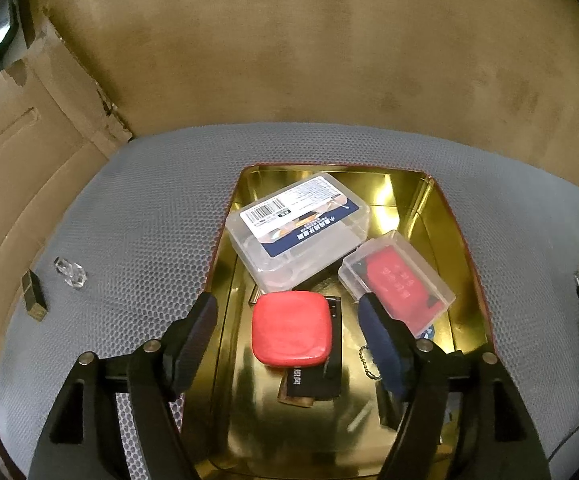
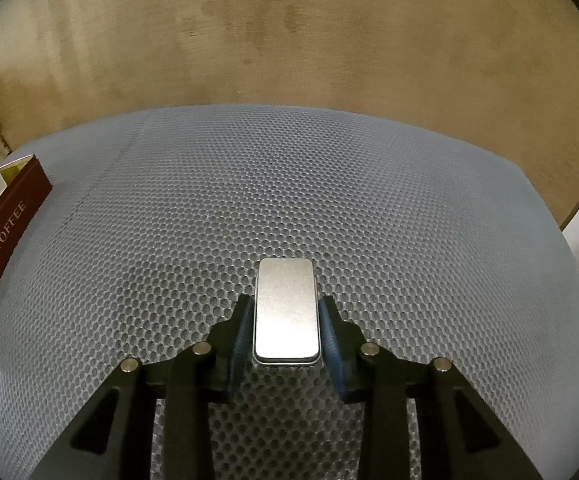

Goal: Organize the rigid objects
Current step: 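Carry the silver case into the gold tin and open the right gripper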

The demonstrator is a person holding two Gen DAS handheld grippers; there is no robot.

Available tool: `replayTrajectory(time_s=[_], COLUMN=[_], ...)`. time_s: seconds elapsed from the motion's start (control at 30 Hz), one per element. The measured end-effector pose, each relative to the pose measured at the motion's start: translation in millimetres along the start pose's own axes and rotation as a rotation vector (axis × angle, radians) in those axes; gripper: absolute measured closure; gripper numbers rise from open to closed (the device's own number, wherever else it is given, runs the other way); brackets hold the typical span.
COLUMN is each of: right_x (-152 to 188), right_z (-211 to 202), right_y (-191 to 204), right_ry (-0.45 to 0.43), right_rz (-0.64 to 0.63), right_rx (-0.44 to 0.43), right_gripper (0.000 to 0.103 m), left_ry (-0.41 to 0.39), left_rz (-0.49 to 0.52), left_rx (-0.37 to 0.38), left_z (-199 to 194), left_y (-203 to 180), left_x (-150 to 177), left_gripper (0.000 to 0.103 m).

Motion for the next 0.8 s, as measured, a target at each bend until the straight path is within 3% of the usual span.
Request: replayTrajectory(time_s=[0.37, 0.8], right_x=[-15, -36], right_z=[-16, -37], right_y=[34, 107], right_ry=[-0.016, -0.077], right_rz=[-0.02, -0.126], right_rx=[-0.037, -0.135], right_gripper=[0.069, 0.069], left_ry=[0.003, -0.024], left_rz=[0.025, 0.01], left_rx=[-0.007, -0.03], left_z=[-2, -12], left_y=[-3, 0], left_x=[1, -4], left_gripper=[0.026, 0.021])
Point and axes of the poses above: each gripper's, at about its wrist camera, not at the fingertips, and z roughly the way its jaws point, y to its left, x to its underside, the point moved 3 cm from there along z, roughly the way its jaws point, and after that the axes turned 12 degrees about -z, right-handed, at the moved point
